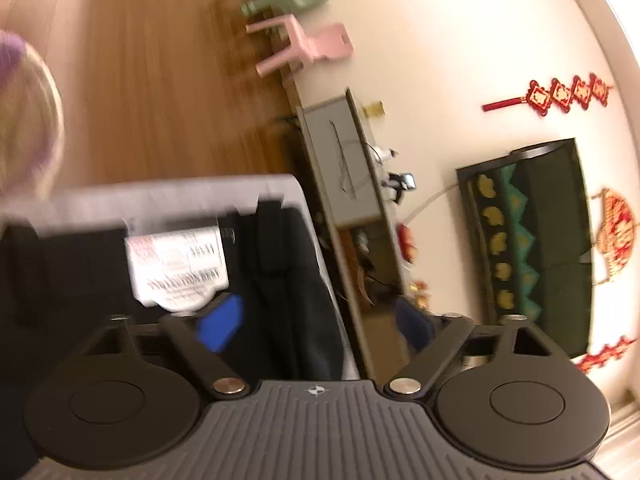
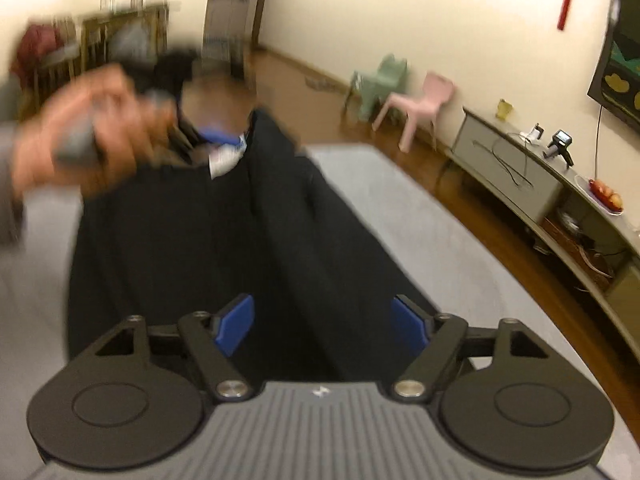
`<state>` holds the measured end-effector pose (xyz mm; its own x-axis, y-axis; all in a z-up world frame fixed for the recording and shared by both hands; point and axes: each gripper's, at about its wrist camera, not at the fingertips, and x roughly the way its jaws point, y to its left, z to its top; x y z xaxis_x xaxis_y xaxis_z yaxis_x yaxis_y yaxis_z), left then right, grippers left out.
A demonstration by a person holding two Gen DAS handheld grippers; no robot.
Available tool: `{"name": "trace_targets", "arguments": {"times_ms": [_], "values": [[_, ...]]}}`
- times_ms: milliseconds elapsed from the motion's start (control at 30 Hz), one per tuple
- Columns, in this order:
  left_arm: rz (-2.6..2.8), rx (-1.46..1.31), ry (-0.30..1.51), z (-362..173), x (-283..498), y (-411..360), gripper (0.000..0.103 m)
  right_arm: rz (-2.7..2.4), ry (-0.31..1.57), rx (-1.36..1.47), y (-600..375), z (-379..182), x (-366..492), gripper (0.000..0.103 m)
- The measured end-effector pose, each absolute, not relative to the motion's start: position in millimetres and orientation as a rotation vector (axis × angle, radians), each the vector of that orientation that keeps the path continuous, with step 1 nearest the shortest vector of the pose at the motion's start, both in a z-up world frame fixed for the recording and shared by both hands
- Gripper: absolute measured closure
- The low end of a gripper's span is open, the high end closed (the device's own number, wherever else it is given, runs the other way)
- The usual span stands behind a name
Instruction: Fold clothes
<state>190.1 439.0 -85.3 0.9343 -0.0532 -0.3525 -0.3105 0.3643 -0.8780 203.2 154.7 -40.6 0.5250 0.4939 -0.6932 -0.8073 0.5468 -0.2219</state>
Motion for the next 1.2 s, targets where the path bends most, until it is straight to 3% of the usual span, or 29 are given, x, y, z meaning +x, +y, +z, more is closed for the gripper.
{"name": "trace_targets", "arguments": {"times_ms": [67, 100, 133, 200, 367, 467, 633, 767, 800, 867, 900, 933, 1067, 1200], "values": [[0.178, -1.121, 0.33, -74, 181, 440, 0.016, 0.768, 0.627, -0.672, 169, -58, 210, 0.033], [0.183, -1.101, 0.327, -71, 178, 441, 0.016, 0.75, 0.645, -0.704, 175, -65, 216, 0.044], [0.189, -1.082, 0.326, -67, 174, 443, 0.016, 0.729, 0.666, -0.698, 180, -68, 226, 0.063], [0.202, -1.045, 0.322, -61, 167, 446, 0.016, 0.656, 0.698, -0.624, 183, -69, 252, 0.08], [0.228, -1.025, 0.336, -61, 162, 460, 0.016, 0.383, 0.752, -0.311, 167, -54, 310, 0.076], [0.238, -1.036, 0.349, -66, 159, 467, 0.016, 0.47, 0.783, -0.227, 187, -45, 315, 0.073], [0.248, -1.047, 0.37, -71, 156, 472, 0.016, 0.779, 0.665, -0.343, 292, -30, 296, 0.032], [0.244, -1.046, 0.354, -68, 150, 475, 0.016, 0.937, 0.589, -0.572, 388, -43, 297, 0.027], [0.24, -1.049, 0.347, -68, 147, 477, 0.016, 0.933, 0.579, -0.654, 410, -53, 299, 0.029], [0.236, -1.053, 0.334, -66, 143, 480, 0.016, 0.907, 0.622, -0.722, 435, -67, 310, 0.05], [0.234, -1.057, 0.325, -66, 140, 482, 0.016, 0.894, 0.659, -0.734, 445, -72, 317, 0.078], [0.232, -1.061, 0.315, -65, 137, 485, 0.016, 0.903, 0.692, -0.711, 449, -71, 323, 0.092], [0.185, -1.103, 0.261, -63, 126, 493, 0.016, 1.113, 0.802, -0.316, 417, -26, 342, 0.095], [0.142, -1.11, 0.268, -66, 130, 491, 0.015, 1.212, 1.006, 0.003, 396, -29, 383, 0.084]]}}
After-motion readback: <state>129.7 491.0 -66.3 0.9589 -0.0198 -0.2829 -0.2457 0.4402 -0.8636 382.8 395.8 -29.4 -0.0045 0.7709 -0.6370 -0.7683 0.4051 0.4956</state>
